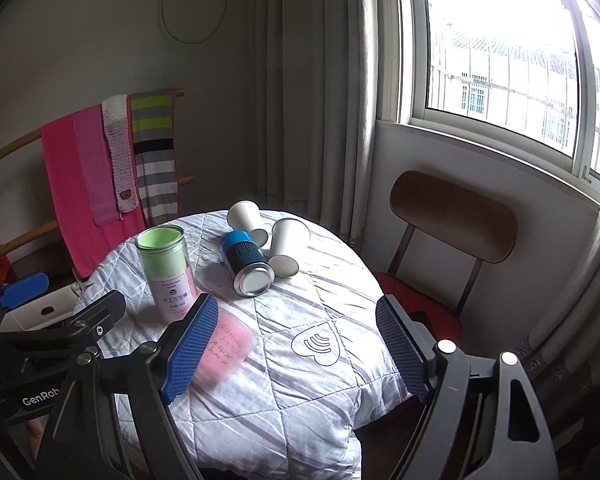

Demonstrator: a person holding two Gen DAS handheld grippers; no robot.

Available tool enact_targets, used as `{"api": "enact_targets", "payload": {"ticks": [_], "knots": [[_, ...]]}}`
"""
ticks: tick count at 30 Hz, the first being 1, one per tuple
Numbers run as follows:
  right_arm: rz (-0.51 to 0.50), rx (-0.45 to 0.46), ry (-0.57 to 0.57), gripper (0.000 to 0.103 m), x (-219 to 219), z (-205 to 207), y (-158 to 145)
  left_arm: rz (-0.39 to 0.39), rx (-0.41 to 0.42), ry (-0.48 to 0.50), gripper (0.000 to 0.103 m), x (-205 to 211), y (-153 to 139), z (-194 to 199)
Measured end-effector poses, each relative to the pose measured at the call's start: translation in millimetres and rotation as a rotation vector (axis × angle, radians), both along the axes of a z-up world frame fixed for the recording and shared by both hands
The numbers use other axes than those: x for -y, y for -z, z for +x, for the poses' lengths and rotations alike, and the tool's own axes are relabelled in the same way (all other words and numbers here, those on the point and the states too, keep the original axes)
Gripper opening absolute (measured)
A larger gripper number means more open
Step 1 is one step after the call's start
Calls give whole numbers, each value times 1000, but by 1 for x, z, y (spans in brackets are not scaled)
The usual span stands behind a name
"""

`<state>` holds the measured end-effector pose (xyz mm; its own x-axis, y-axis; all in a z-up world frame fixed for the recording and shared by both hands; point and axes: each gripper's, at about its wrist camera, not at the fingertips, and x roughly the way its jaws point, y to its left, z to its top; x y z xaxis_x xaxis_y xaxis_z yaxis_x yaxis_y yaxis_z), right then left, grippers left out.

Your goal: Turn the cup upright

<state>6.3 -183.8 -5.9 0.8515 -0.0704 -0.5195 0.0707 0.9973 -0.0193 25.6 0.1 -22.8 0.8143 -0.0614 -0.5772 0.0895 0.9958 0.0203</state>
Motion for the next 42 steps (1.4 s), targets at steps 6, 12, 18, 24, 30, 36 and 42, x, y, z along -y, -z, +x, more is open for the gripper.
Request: {"api": "enact_targets", "payload": {"ticks": [6, 12, 18, 24, 30, 36, 42], "knots": [[17, -12, 1, 83, 16, 12, 7, 27, -14, 5, 103, 16, 1, 14], [32, -14, 9, 83, 31, 25, 10, 53, -13, 7, 103, 32, 1, 27], [40, -28, 12, 83, 42, 42, 16, 70, -36, 3, 103, 38, 7, 45], [42, -46, 4, 83, 41, 53, 22, 73, -51, 0, 103, 36, 12, 54], [42, -40, -3, 83, 35, 53, 20, 71, -33, -11, 103, 28, 9, 51], [29, -27, -3, 83, 29, 46, 15, 77, 11, -44, 103, 21, 1, 40], [20, -19, 2, 83, 25, 38, 9, 62, 57, -30, 103, 18, -6, 28]]}}
